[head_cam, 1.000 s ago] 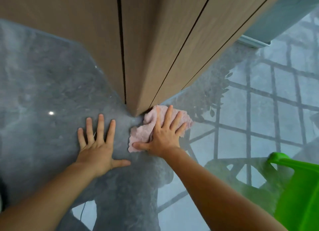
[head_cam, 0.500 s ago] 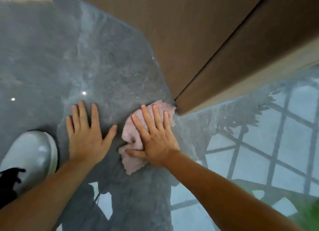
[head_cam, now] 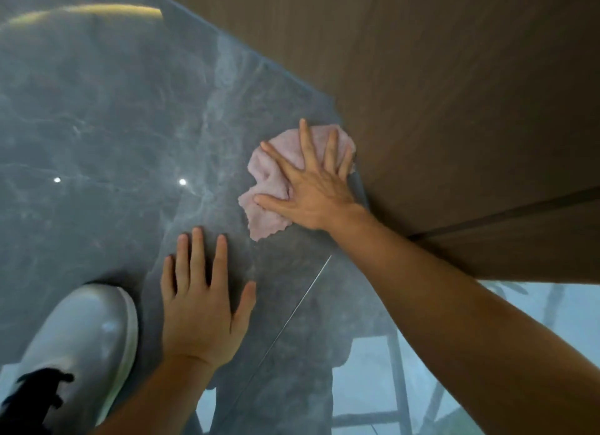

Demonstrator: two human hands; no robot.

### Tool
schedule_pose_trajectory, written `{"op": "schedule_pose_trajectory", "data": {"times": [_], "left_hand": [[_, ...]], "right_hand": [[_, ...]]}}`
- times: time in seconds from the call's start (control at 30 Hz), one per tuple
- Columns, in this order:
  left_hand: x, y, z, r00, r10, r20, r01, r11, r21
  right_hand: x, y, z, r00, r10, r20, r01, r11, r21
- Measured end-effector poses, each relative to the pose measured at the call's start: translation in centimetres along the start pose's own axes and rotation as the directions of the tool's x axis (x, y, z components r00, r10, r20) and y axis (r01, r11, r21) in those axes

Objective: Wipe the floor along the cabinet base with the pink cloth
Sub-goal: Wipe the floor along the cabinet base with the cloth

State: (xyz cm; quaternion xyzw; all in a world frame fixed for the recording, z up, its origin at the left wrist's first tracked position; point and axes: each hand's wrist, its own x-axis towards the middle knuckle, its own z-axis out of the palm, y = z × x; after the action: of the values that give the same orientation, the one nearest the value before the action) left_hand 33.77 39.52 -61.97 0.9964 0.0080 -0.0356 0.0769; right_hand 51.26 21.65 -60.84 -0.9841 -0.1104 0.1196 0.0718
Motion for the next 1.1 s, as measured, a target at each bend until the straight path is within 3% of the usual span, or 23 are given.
{"op": "schedule_pose_trajectory", "data": {"times": [0.2, 0.3, 0.53, 0.67, 0.73, 0.83, 0.93, 1.0, 1.1], "left_hand": [[0.0, 0.0, 0.0, 1.000, 0.005, 0.017, -0.005, 1.000, 0.014], [0.0, 0.1, 0.1, 1.000, -0.001, -0.003, 0.001, 1.000, 0.009], [0.0, 0.0, 0.0, 1.000, 0.005, -0.016, -0.005, 1.000, 0.008], [0.0, 0.0, 0.1, 1.000, 0.004, -0.001, -0.004, 1.000, 0.009], [0.1, 0.0, 0.2, 1.000, 0.006, 0.000, -0.006, 1.000, 0.004], [0.1, -0.1, 0.0, 1.000, -0.005, 0.014, 0.005, 1.000, -0.014], [0.0, 0.1, -0.3, 0.999, -0.011, 0.041, 0.012, 1.000, -0.015], [0.1, 0.2, -0.4, 0.999, -0.014, 0.033, 0.015, 1.000, -0.020], [0.1, 0.1, -0.3, 1.000, -0.008, -0.003, 0.008, 0.999, -0.035]], "right_hand": [[-12.5, 0.8, 2.3, 0.999, 0.026, -0.039, -0.025, 1.000, 0.016], [-13.6, 0.7, 3.0, 0.998, 0.054, -0.029, -0.053, 0.999, 0.005], [3.5, -0.9, -0.3, 0.971, 0.224, -0.086, -0.217, 0.972, 0.085], [9.7, -4.8, -0.9, 0.869, 0.485, -0.098, -0.461, 0.865, 0.197], [9.9, -5.6, -1.2, 0.846, 0.527, -0.079, -0.501, 0.837, 0.222], [8.4, -4.4, -2.1, 0.901, 0.426, -0.085, -0.399, 0.888, 0.228], [4.8, -3.3, -2.3, 0.942, 0.196, -0.272, -0.164, 0.977, 0.136], [3.1, -3.0, -1.5, 0.982, 0.016, -0.187, -0.010, 0.999, 0.032], [4.4, -2.7, -0.6, 1.000, -0.001, -0.013, 0.000, 0.999, -0.053]]}}
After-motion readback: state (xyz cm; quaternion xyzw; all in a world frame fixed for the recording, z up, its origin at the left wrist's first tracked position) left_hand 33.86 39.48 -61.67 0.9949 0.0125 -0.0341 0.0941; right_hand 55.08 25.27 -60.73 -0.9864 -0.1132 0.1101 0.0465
